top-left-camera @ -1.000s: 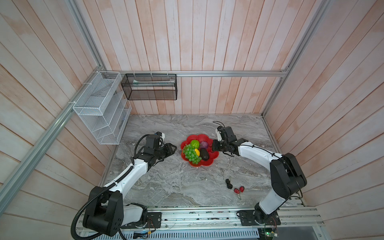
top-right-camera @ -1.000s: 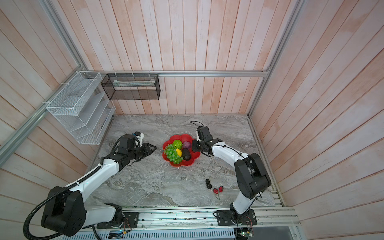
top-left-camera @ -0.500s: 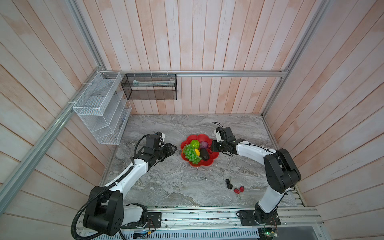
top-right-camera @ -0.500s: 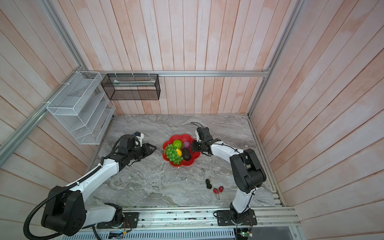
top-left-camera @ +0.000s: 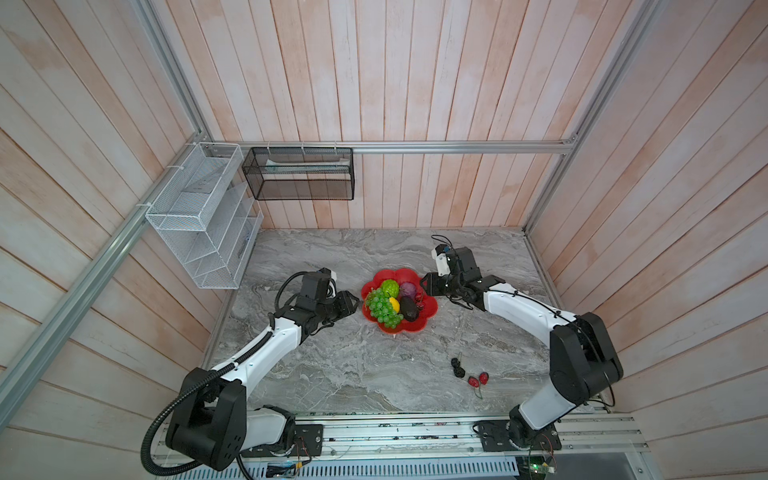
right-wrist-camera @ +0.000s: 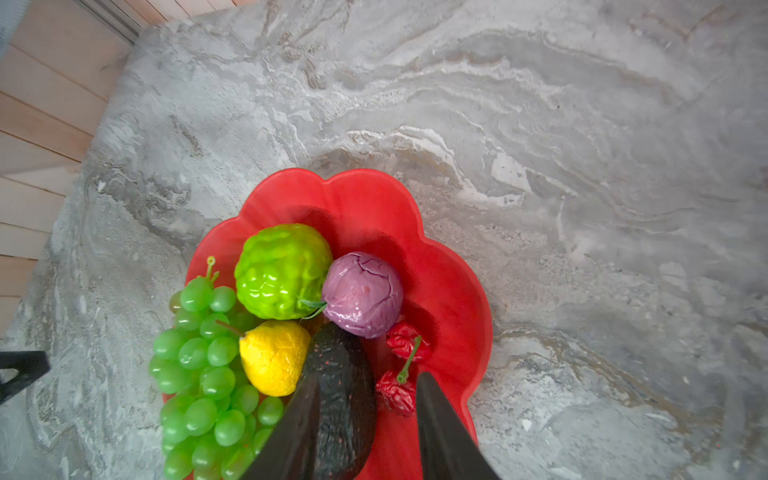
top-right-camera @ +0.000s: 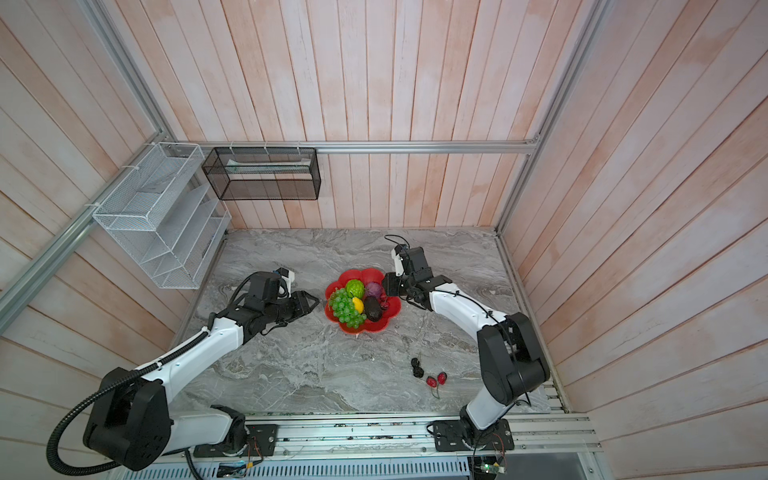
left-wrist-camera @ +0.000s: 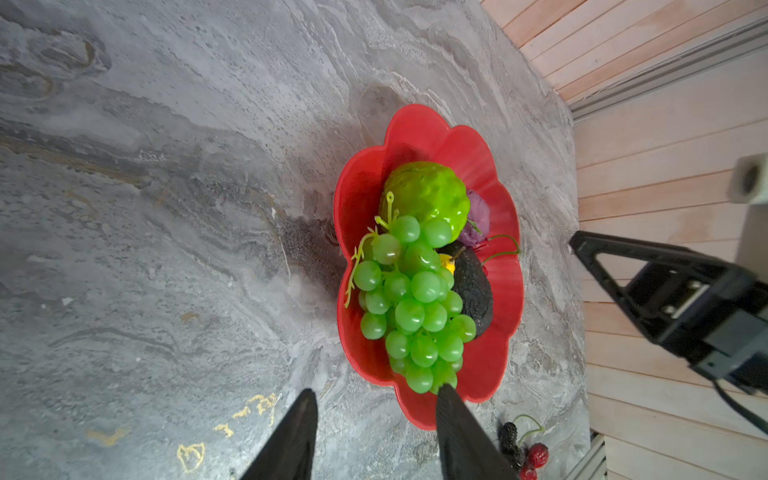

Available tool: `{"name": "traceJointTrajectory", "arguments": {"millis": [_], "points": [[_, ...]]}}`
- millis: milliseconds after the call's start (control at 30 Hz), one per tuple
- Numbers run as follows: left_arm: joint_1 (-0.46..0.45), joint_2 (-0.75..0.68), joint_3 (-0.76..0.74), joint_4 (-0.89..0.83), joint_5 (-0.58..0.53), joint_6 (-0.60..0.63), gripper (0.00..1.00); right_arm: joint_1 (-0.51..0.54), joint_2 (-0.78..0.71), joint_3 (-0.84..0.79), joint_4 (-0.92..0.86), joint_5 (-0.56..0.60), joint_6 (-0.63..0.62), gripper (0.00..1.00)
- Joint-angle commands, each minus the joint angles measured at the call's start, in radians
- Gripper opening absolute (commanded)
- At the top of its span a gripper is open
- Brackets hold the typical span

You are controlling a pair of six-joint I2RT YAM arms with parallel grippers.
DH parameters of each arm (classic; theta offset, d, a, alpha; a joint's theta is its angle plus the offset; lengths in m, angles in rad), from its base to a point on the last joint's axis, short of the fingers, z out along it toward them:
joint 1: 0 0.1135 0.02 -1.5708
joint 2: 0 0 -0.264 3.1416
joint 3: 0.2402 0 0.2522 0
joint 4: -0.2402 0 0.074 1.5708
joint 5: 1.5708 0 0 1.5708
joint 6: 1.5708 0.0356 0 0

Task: Place and organize the fake fruits in the fruit bowl
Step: 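Move the right gripper back over the dark cherries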

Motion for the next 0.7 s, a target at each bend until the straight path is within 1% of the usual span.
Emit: {"name": "traceJointTrajectory", "arguments": {"millis": [0, 133, 267, 333, 367, 400, 467, 567, 667], "points": [[-0.019, 0.004, 0.03, -0.007, -0.057, -0.03, 0.49, -0.003, -0.118, -0.076, -0.004, 0.039, -0.022, 0.43], [-0.032, 0.025, 0.046, 0.012, -0.088, -0.042, 0.49, -0.003, -0.29, -0.209, -0.029, 0.103, 0.032, 0.46], [-0.032, 0.054, 0.066, 0.039, -0.098, -0.042, 0.49, 0.004, -0.458, -0.336, -0.137, 0.161, 0.114, 0.48], [-0.032, 0.068, 0.069, 0.056, -0.097, -0.04, 0.49, 0.03, -0.529, -0.392, -0.193, 0.199, 0.156, 0.51], [-0.032, 0.075, 0.072, 0.062, -0.095, -0.037, 0.5, 0.045, -0.554, -0.412, -0.221, 0.221, 0.178, 0.52], [-0.032, 0.083, 0.076, 0.062, -0.092, -0.034, 0.54, 0.062, -0.576, -0.433, -0.252, 0.237, 0.202, 0.53], [-0.032, 0.099, 0.085, 0.062, -0.089, -0.022, 0.61, 0.089, -0.605, -0.471, -0.301, 0.23, 0.247, 0.55], [-0.032, 0.102, 0.086, 0.064, -0.09, -0.014, 0.62, 0.124, -0.641, -0.512, -0.363, 0.212, 0.3, 0.56], [-0.032, 0.098, 0.07, 0.085, -0.092, -0.016, 0.62, 0.208, -0.669, -0.517, -0.404, 0.244, 0.384, 0.57]]}}
